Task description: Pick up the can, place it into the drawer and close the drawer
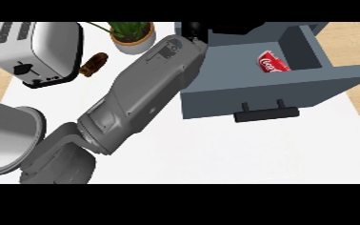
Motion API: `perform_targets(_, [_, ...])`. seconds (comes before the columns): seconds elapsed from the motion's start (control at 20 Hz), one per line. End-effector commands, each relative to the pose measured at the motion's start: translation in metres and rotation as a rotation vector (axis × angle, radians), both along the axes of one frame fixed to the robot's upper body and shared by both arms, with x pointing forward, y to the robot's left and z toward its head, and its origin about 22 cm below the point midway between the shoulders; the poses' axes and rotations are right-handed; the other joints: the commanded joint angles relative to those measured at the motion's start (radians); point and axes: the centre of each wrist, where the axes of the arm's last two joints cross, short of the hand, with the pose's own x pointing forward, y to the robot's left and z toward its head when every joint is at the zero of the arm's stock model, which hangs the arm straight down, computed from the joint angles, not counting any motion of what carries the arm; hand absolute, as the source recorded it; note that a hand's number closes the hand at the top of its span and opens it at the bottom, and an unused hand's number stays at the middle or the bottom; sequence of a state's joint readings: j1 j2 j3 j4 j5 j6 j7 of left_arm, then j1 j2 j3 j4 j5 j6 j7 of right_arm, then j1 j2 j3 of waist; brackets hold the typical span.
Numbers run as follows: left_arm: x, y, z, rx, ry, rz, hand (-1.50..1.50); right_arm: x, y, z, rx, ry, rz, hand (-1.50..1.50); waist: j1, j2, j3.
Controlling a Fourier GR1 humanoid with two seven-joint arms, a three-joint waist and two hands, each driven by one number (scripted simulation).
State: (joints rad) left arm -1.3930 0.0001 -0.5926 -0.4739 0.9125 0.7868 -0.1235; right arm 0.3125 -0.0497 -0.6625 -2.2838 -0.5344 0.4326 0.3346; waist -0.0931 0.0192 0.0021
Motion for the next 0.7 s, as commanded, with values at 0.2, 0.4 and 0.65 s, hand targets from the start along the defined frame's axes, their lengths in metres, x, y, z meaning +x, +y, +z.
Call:
perform_targets(0.2, [0.001,0.001,-0.004,-0.020,-0.005,0.047,-1.50,-0.008,0.012,0.010,-0.009,-0.036,0.014,-1.50,-0.017,0.000,0.000])
perform_targets(0.4, [0.002,0.004,-0.007,-0.047,-0.035,-0.014,-1.50,0.002,0.011,0.030,-0.276,-0.125,-0.031,-1.50,0.023,0.004,-0.001])
perform_targets(0.65, [0.000,-0.008,0.019,-0.080,-0.079,-0.013,-1.50,0.006,0.022,0.041,-0.392,-0.196,0.066,-1.50,0.013,0.001,-0.001])
